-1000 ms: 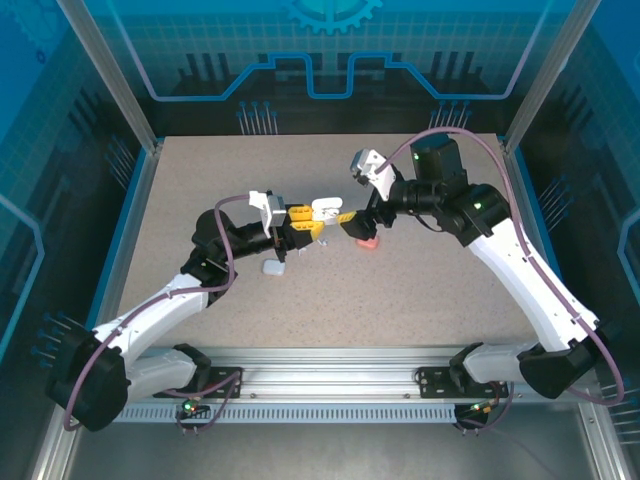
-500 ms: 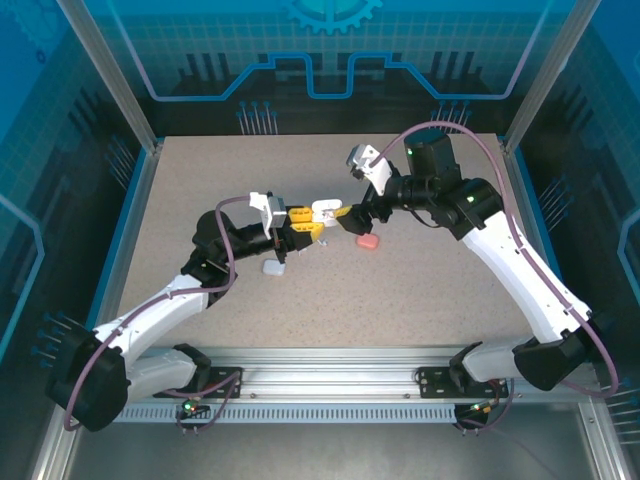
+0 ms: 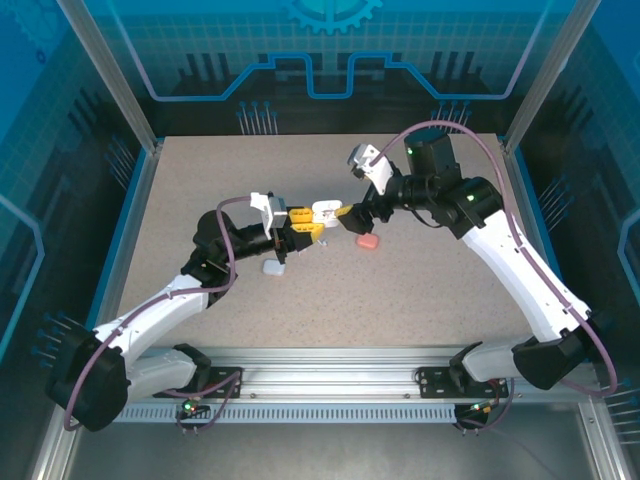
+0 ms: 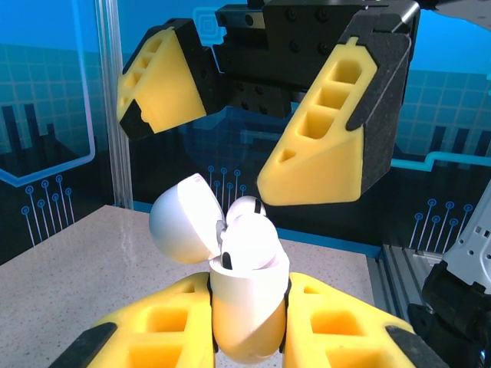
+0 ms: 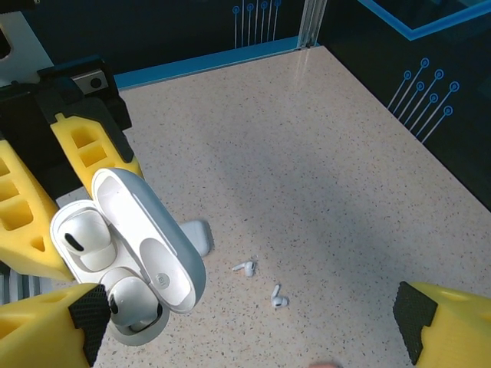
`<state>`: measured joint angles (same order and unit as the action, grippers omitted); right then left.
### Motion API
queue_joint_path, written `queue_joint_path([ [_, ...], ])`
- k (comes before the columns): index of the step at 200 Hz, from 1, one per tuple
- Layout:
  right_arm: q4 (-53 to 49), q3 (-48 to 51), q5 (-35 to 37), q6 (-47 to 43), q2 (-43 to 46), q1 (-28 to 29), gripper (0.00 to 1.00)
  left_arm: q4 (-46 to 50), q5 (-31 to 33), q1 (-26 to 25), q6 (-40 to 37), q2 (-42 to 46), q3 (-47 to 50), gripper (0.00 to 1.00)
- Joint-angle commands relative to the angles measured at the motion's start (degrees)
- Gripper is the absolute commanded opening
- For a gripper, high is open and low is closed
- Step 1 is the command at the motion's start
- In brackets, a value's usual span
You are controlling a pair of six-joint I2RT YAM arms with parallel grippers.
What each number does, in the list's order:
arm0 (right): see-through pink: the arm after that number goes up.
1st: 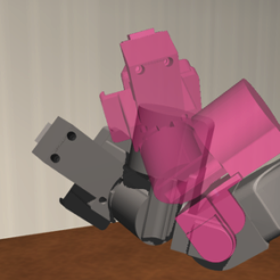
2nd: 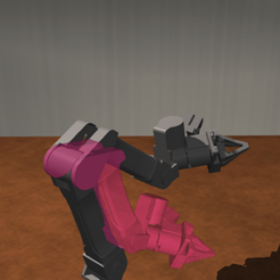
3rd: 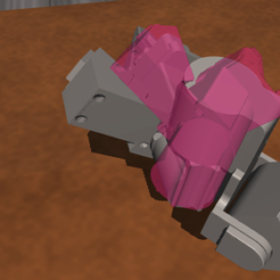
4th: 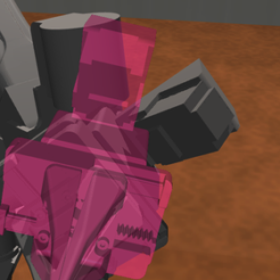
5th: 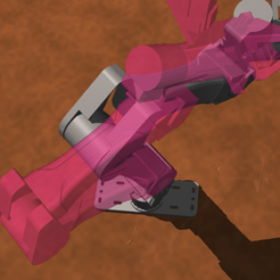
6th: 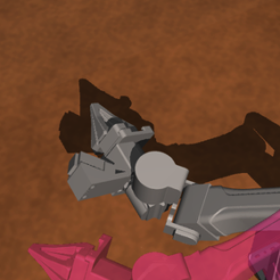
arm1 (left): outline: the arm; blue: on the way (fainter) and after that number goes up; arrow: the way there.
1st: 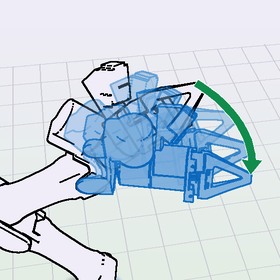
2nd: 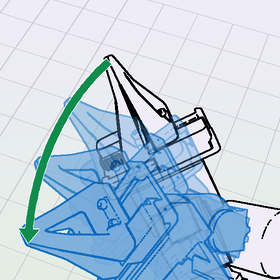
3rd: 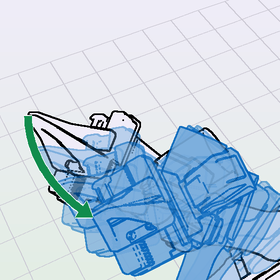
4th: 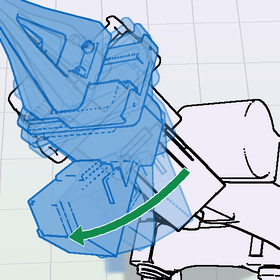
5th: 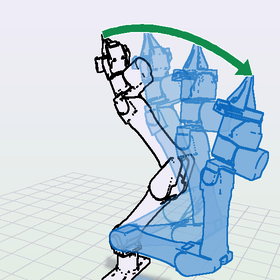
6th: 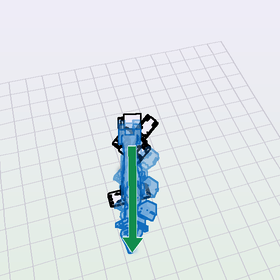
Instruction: Insert the wireless bluetooth earbuds into the charging case
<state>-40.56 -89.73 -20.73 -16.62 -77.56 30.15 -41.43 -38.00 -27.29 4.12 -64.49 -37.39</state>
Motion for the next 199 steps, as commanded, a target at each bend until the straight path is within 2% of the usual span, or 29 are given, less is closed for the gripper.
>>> queue_joint_path([
  [1, 1.7, -0.9, -5.9, 3.2, 2.2, -2.3, 1.0, -1.3, -1.2, -0.3, -1.4, 0.8, 0.0, 0.02],
  [14, 2.4, -0.7, -9.6, 4.7, 2.2, -3.3, 1.0, -1.4, -1.2, -0.4, -1.3, 0.9, 0.1, 0.02],
  [62, 0.9, -0.1, -16.0, 7.2, -0.5, -3.6, 1.0, -1.5, -1.2, -0.3, -1.4, 1.2, 0.5, 0.02],
  [129, -2.1, -0.8, -21.7, 6.9, -4.2, -1.7, 1.0, -1.5, -0.8, -0.3, -1.6, 1.6, 0.7, 0.02],
  [199, -3.2, -1.1, -29.2, 6.4, -3.6, -1.4, 0.88, -0.9, 0.1, -0.3, -1.7, 1.5, 0.8, 0.02],
])
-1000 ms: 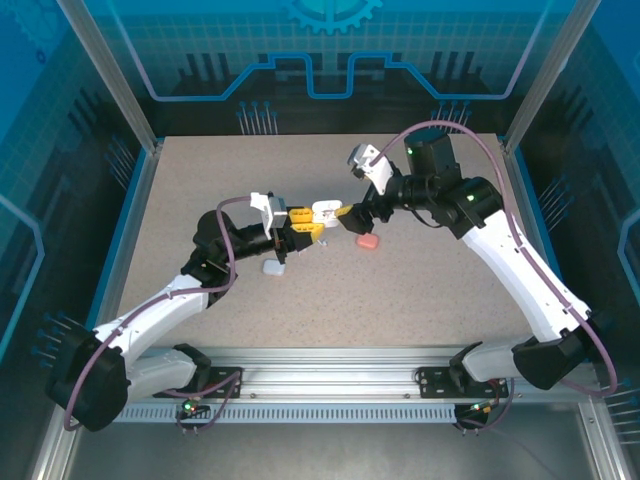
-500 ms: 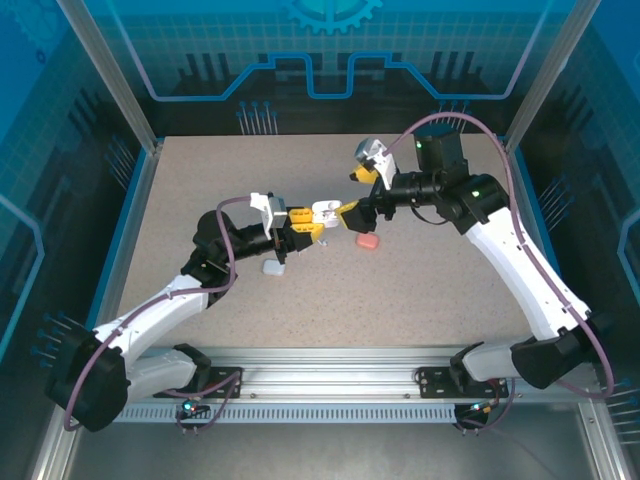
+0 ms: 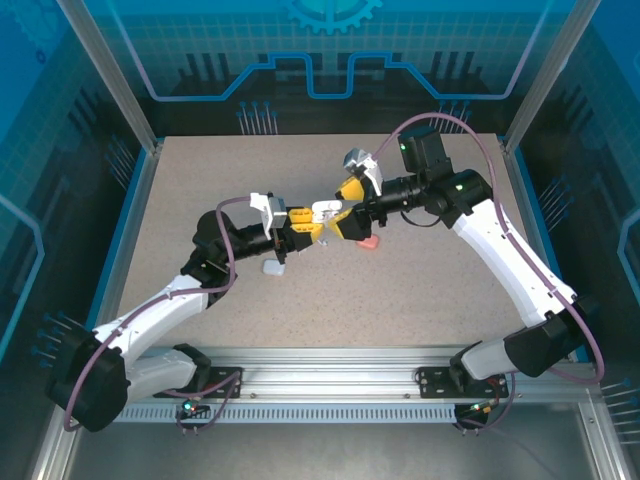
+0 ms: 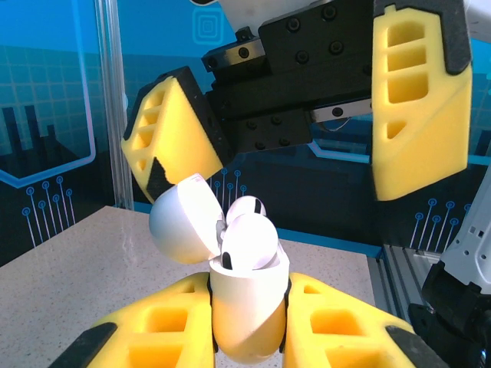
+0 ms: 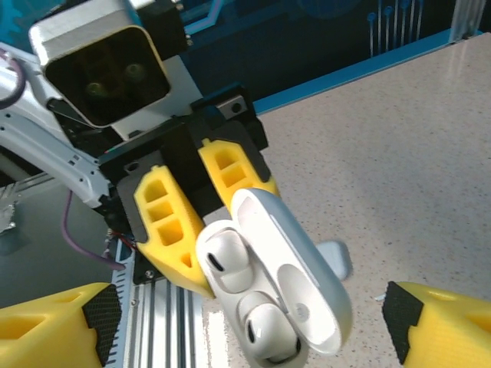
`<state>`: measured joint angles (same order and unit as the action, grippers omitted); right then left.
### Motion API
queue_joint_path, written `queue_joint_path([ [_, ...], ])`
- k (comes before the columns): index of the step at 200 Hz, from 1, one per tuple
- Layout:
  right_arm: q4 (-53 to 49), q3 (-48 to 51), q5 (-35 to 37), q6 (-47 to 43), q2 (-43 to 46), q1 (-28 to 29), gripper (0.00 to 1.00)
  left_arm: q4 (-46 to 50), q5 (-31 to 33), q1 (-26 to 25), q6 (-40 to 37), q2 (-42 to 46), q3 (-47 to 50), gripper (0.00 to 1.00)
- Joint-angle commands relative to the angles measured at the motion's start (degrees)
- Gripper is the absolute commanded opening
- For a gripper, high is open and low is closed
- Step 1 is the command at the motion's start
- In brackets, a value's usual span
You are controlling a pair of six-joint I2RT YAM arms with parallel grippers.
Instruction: Insert the wireless bluetooth earbuds into the charging case
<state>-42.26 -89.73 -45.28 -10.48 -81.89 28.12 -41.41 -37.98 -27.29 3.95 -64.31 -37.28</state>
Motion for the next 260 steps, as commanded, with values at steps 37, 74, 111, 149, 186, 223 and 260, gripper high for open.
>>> queue_joint_path([
  [37, -1.8, -1.9, -5.8, 0.0, 0.8, 0.6, 0.82, -0.7, 0.4, -0.3, -1.6, 1.3, 0.7, 0.02],
  [74, -2.9, -2.2, -6.6, -0.1, 0.3, 0.6, 0.75, -0.4, 1.1, -0.4, -1.7, 1.4, 0.7, 0.02],
  [111, -2.9, -2.6, -6.0, -0.3, 0.8, 0.6, 0.73, -0.2, 1.2, -0.3, -1.9, 1.1, 0.7, 0.02],
  [149, -3.1, -3.4, -5.1, -0.8, 1.0, 0.5, 0.72, -0.2, 1.2, -0.3, -2.0, 1.0, 0.7, 0.02],
  [186, -4.2, -3.2, -0.1, -2.1, 2.0, 0.1, 0.73, -0.2, 1.1, -0.4, -2.1, 1.1, 0.6, 0.02],
  [223, -2.3, -1.6, 10.1, -5.1, 5.8, -0.8, 0.83, -0.6, 0.4, -0.2, -2.1, 1.3, 0.6, 0.02],
  [260, -1.5, 4.0, 10.0, -18.9, 10.4, -0.1, 0.87, -3.2, -2.0, -0.3, -1.1, 1.6, 0.6, 0.02],
])
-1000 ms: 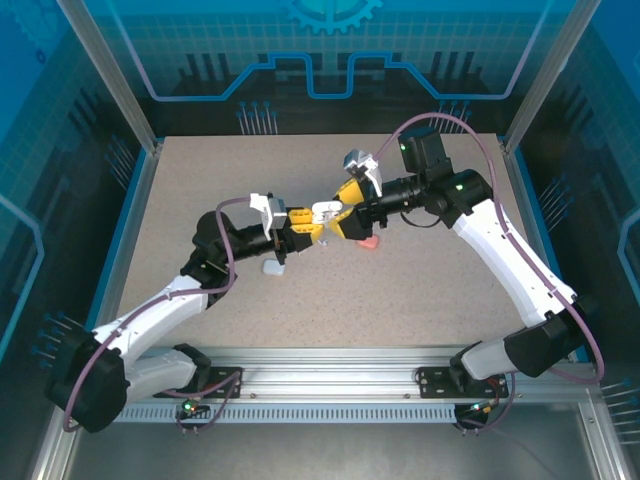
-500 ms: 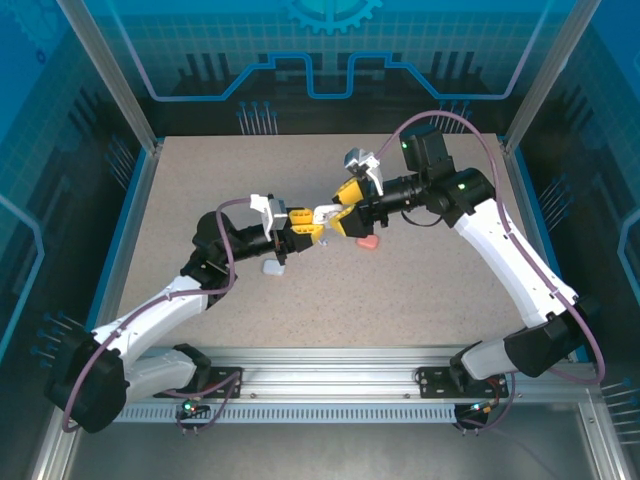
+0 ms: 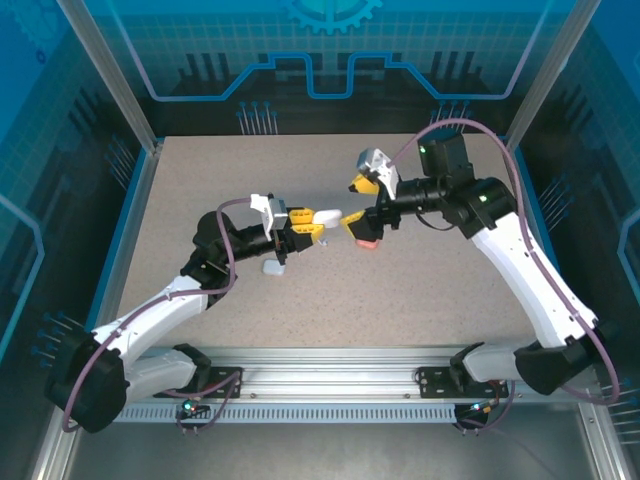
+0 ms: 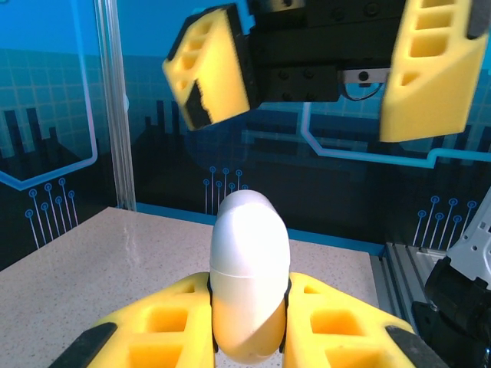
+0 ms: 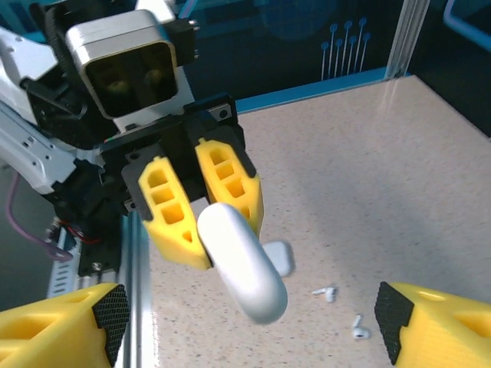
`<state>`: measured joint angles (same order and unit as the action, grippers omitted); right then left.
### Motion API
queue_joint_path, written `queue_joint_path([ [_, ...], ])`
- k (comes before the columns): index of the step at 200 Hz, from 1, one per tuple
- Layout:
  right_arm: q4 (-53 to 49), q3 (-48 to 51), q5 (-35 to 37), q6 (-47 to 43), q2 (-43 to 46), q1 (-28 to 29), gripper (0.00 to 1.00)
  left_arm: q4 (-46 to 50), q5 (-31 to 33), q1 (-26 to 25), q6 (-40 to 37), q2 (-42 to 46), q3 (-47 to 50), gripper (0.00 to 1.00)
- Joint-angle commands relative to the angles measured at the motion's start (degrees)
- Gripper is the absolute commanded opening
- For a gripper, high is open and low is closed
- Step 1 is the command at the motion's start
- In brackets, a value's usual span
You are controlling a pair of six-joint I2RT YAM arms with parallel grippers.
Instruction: Insert the wireless bluetooth earbuds into the charging case
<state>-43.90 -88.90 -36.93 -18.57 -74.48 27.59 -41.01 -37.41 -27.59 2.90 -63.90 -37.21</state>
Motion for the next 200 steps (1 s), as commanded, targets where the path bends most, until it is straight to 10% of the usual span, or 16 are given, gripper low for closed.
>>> queue_joint_path([
  [1, 0.1, 3.3, 1.7, -11.3, 3.1, 0.5, 0.87, -3.6, -2.6, 0.0, 0.0, 1.2, 0.6, 0.02],
  [200, -3.8, -0.9, -1.5, -16.1, -4.8, 6.1, 0.32, -5.0, -4.1, 0.0, 0.0, 2.3, 1.4, 0.03],
])
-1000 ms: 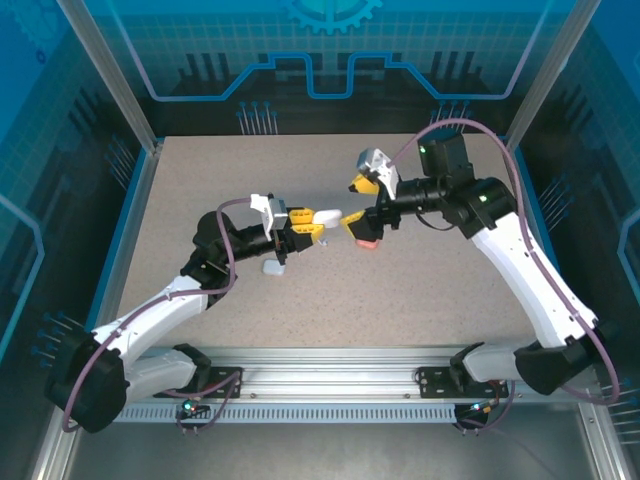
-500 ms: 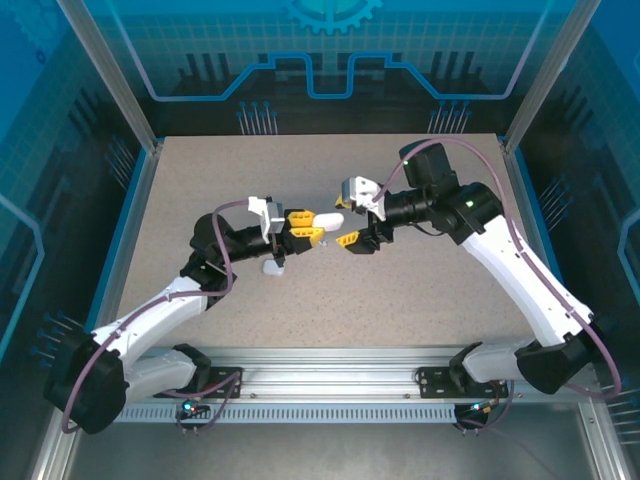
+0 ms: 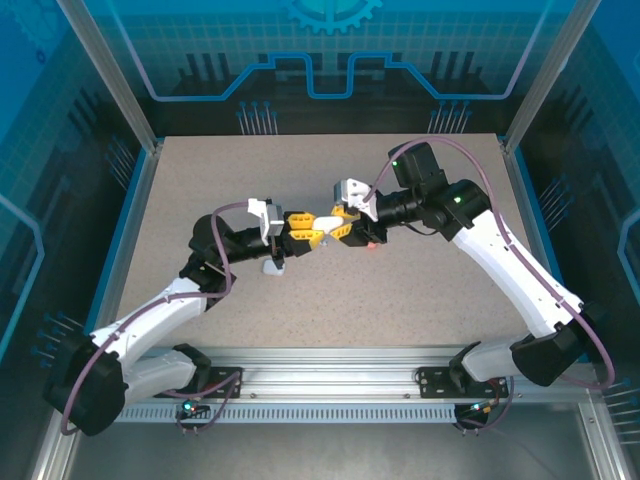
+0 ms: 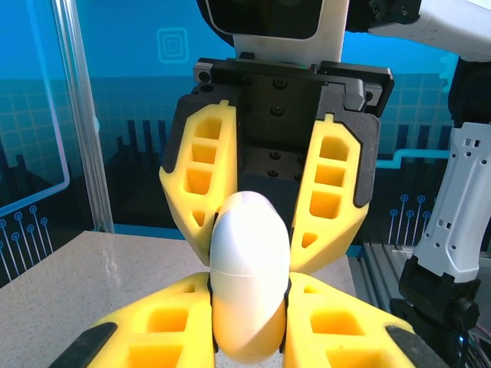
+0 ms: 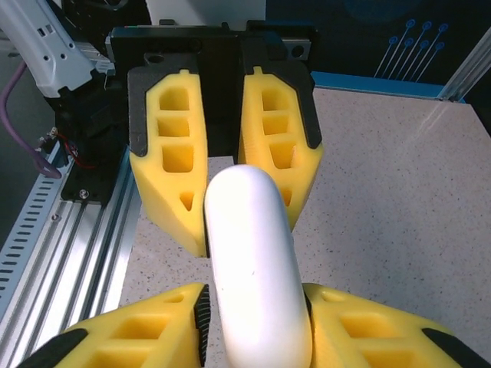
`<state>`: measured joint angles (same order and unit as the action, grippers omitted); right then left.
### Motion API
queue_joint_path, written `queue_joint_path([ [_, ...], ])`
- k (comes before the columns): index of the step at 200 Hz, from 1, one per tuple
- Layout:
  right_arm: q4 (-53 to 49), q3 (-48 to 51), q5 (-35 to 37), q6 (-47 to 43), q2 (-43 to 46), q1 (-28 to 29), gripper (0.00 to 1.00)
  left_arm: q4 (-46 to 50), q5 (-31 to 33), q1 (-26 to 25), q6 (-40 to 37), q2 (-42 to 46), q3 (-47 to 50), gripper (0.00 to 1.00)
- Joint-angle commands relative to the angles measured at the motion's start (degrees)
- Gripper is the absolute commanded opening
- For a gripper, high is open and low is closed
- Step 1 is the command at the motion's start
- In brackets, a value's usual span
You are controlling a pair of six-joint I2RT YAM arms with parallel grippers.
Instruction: Insert the wireless bluetooth earbuds into the charging case
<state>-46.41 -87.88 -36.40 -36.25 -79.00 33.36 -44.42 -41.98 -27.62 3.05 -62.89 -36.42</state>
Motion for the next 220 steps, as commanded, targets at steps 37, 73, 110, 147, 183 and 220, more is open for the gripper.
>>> queue_joint_path([
  [37, -2.2, -2.6, -2.5, 4.5, -0.5, -0.1, 0.26, -1.7, 1.5, 0.0, -0.7, 1.6, 1.1, 0.29],
  [73, -2.5, -1.1, -1.4, 8.7, 0.0, -1.7, 0.24, -1.5, 5.3, -0.1, -2.3, 3.2, 2.5, 0.62],
  [110, -0.8, 4.6, 2.2, 15.8, 1.0, -3.0, 0.24, -1.8, 13.5, 0.0, -3.9, 6.2, 4.9, 0.97],
  [147, 1.4, 13.4, 4.2, 25.0, -1.7, -4.2, 0.24, 3.4, 24.7, 0.1, -5.1, 8.3, 5.0, 0.99],
  [183, 5.8, 22.1, 5.2, 30.2, -7.3, -6.3, 0.22, 5.3, 30.9, 0.0, -5.0, 8.8, 5.4, 0.99],
  [220, 6.5, 25.3, 0.6, 30.0, -15.8, -10.0, 0.24, 5.8, 31.0, 0.2, -4.8, 8.8, 5.2, 0.99],
])
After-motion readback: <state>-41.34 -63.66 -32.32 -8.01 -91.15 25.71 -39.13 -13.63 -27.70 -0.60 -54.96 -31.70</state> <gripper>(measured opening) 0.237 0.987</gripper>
